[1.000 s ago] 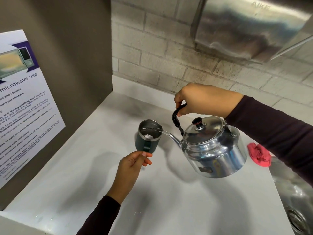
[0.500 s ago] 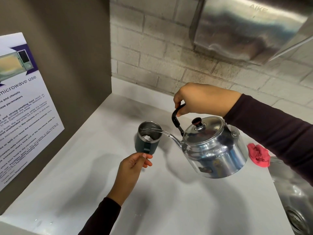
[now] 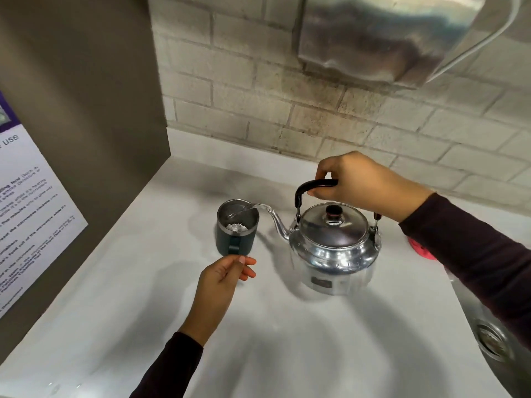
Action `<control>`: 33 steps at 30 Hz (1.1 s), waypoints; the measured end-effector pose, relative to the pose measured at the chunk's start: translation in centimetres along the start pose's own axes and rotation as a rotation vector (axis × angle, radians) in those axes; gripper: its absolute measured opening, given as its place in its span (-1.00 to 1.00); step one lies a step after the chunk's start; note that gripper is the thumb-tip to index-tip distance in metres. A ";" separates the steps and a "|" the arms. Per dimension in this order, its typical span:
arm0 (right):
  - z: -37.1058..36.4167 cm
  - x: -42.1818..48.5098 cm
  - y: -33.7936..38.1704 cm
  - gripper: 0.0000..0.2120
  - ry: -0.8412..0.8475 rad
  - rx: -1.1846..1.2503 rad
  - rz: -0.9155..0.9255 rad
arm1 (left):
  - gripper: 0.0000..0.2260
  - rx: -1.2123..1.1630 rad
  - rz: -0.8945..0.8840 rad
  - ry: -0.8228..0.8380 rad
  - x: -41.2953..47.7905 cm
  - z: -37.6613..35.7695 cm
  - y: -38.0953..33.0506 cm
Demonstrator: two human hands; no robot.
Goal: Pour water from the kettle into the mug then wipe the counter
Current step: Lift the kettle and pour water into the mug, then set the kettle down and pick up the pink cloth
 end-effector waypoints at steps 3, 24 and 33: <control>-1.3 -1.7 -4.4 -0.75 -0.064 0.143 -0.100 | -0.72 0.031 0.013 0.034 0.2 -1.3 0.1; -8.5 -5.8 -30.2 -0.75 -0.355 0.809 -0.611 | -0.71 0.182 0.002 0.231 5.1 -14.9 -0.4; -6.6 -3.1 -35.0 -0.64 -0.322 0.553 -0.571 | -0.65 0.150 0.033 0.207 5.3 -16.4 0.7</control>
Point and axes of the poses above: each hand's wrist, its own x-axis towards the middle knuckle, its own z-axis out of the back of the hand, y = z × x, the point moved 9 cm from there along x, towards the middle knuckle, and after that the axes turned 12 degrees about y, right-handed, at the moved point
